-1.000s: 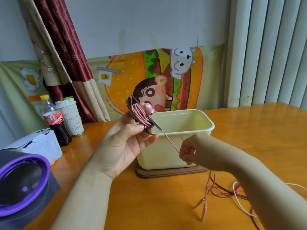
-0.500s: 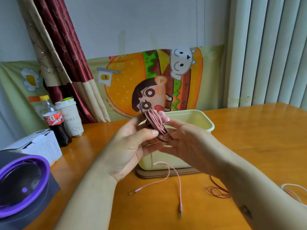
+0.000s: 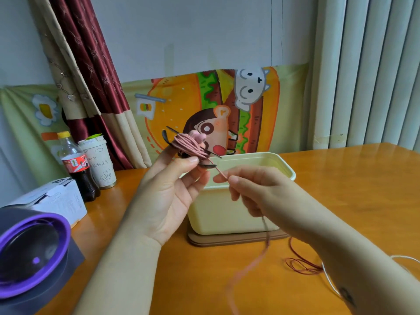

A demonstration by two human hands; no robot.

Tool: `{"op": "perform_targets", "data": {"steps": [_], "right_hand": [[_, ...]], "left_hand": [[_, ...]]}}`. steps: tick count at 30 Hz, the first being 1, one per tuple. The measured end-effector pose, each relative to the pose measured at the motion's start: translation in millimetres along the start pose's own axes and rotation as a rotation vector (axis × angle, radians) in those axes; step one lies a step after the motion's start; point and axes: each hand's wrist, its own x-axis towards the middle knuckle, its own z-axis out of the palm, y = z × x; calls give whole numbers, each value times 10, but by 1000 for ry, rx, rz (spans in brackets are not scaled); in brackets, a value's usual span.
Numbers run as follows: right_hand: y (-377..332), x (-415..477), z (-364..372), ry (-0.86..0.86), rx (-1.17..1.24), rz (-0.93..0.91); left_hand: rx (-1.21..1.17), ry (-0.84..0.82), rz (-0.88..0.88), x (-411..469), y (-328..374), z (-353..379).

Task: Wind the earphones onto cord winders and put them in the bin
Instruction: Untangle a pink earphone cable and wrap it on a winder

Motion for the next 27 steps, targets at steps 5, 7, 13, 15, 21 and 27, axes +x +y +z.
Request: {"op": "perform_targets", "data": {"steps": [5,7,13,15,21,27], "right_hand": [[-153,-82,-5,129,-809,-251],[-222,-128,-38,157,-880,-297],[-273,-166,-146,209,-951,-401],[-291,-173,-163,220,-944,-411],[-338,-191,-134,98,-917,-375],[-311,-170,-278,79,-893,-346]], "left_hand": [[125,25,76,-17,-26,11],[275,-15,97,-32,-31,8],[643,-42,156,-52,-36,-18],[718,-21,162,-51,-46,-17],[910,-121,76,-84,-84,17],[1072,-289,-101,-113,-65,-11]]}}
